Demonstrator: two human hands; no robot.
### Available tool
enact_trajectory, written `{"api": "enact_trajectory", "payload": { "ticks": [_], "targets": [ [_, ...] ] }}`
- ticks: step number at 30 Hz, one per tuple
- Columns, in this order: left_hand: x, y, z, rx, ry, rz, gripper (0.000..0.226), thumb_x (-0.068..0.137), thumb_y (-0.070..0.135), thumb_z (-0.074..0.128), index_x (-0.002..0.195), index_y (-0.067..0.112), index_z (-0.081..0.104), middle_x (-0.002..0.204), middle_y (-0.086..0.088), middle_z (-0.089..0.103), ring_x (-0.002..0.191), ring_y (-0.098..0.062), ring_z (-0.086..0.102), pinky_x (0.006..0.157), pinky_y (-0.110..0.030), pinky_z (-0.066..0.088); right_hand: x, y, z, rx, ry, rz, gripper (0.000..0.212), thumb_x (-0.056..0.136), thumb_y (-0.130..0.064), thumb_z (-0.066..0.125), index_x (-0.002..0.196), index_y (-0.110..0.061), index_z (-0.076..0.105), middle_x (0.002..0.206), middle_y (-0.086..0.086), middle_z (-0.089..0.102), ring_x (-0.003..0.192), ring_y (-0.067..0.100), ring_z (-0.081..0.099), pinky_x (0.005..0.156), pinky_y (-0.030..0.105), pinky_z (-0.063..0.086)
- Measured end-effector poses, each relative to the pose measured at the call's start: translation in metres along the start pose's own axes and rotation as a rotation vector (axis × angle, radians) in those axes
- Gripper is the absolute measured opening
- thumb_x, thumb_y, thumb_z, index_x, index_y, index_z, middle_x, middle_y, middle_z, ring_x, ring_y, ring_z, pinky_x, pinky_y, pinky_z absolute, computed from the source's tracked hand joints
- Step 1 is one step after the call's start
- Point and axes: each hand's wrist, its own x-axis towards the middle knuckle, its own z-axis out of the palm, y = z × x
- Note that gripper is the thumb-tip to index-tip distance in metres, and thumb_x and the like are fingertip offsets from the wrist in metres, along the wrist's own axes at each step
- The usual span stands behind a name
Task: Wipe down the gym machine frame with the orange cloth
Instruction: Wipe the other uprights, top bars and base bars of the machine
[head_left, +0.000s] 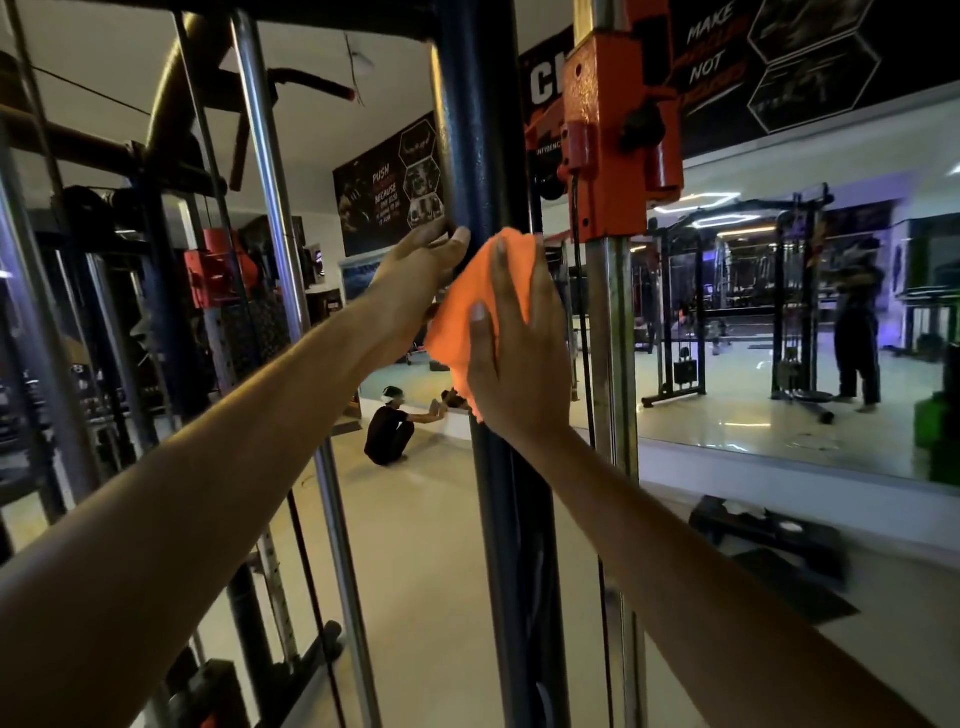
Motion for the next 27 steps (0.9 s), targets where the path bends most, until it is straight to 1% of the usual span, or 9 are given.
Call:
{"api": "enact_trajectory", "payload": {
  "ticks": [2,5,7,11,15,17,21,23,27],
  "targets": [
    [-0.006,0.001,0.001,-0.019,-0.027,0.015,0.047,0.105,0.04,0.065,0.151,0.035,0.057,0.142,0.009,0.069,0.131,-0.017,0.066,0.11,-0.047,0.051,-0.029,0.011,0.001,-0.009,-0.031,-0.024,0.062,0.118,-0.044,0.032,0.175,-0.03,0.012,0.182,0.009,0.002,0.165,0.035,0.019,0.124,0.062,0.038],
    [-0.019,-0.007,0.004,-0.03,-0.063,0.011,0.031,0.11,0.035,0.059,0.141,0.04,0.059,0.141,0.009,0.069,0.132,-0.014,0.065,0.111,-0.044,0.051,-0.106,0.033,0.005,0.009,-0.105,0.008,0.064,0.117,-0.053,0.025,0.175,-0.03,0.011,0.183,0.005,-0.002,0.163,0.035,0.024,0.111,0.065,0.051],
    [-0.025,-0.014,0.006,-0.05,-0.062,-0.009,0.032,0.11,0.035,0.06,0.142,0.041,0.058,0.14,0.01,0.07,0.132,-0.012,0.065,0.113,-0.044,0.051,-0.142,0.04,0.004,0.005,-0.144,0.049,0.065,0.116,-0.058,0.02,0.175,-0.03,0.012,0.183,0.003,-0.002,0.162,0.035,0.025,0.108,0.065,0.054],
    [-0.031,-0.016,0.008,-0.054,-0.063,-0.032,0.047,0.107,0.039,0.064,0.152,0.038,0.052,0.147,0.007,0.066,0.135,-0.017,0.062,0.115,-0.047,0.048,-0.098,0.028,0.001,0.018,-0.085,0.006,0.064,0.117,-0.051,0.026,0.174,-0.022,0.021,0.182,0.012,0.005,0.161,0.037,0.026,0.117,0.063,0.046],
    [-0.032,-0.013,0.008,-0.048,-0.036,-0.041,0.037,0.107,0.039,0.064,0.144,0.04,0.059,0.15,-0.003,0.063,0.135,-0.024,0.06,0.113,-0.049,0.047,-0.039,0.013,0.003,-0.011,-0.029,-0.011,0.063,0.116,-0.045,0.034,0.174,-0.026,0.018,0.181,0.013,0.007,0.163,0.036,0.024,0.122,0.06,0.04],
    [-0.034,-0.018,0.01,-0.045,-0.017,-0.037,0.035,0.107,0.04,0.064,0.142,0.041,0.06,0.148,0.003,0.064,0.135,-0.019,0.061,0.116,-0.049,0.046,-0.055,0.018,0.005,-0.025,-0.035,-0.001,0.064,0.117,-0.043,0.036,0.175,-0.024,0.018,0.181,0.013,0.007,0.163,0.036,0.023,0.123,0.06,0.038],
    [-0.048,-0.047,0.014,-0.046,-0.044,-0.073,0.062,0.103,0.048,0.068,0.159,0.035,0.047,0.152,0.004,0.062,0.137,-0.018,0.062,0.113,-0.044,0.05,-0.163,0.044,0.006,-0.024,-0.141,0.047,0.064,0.116,-0.046,0.034,0.175,-0.026,0.015,0.182,0.012,0.004,0.162,0.038,0.025,0.117,0.063,0.046],
    [-0.056,-0.059,0.016,-0.048,-0.061,-0.092,0.057,0.105,0.046,0.066,0.158,0.036,0.048,0.15,0.004,0.064,0.136,-0.018,0.063,0.116,-0.046,0.049,-0.199,0.051,0.004,-0.007,-0.199,0.069,0.065,0.116,-0.049,0.032,0.174,-0.032,0.008,0.182,0.009,0.002,0.162,0.039,0.026,0.116,0.064,0.046],
    [-0.062,-0.069,0.018,-0.046,-0.043,-0.119,0.06,0.101,0.052,0.069,0.157,0.04,0.05,0.15,0.006,0.064,0.138,-0.019,0.061,0.118,-0.049,0.048,-0.146,0.042,0.003,0.033,-0.156,0.047,0.065,0.116,-0.052,0.024,0.174,-0.025,0.014,0.181,0.014,0.004,0.161,0.036,0.026,0.12,0.059,0.043]
  ]
}}
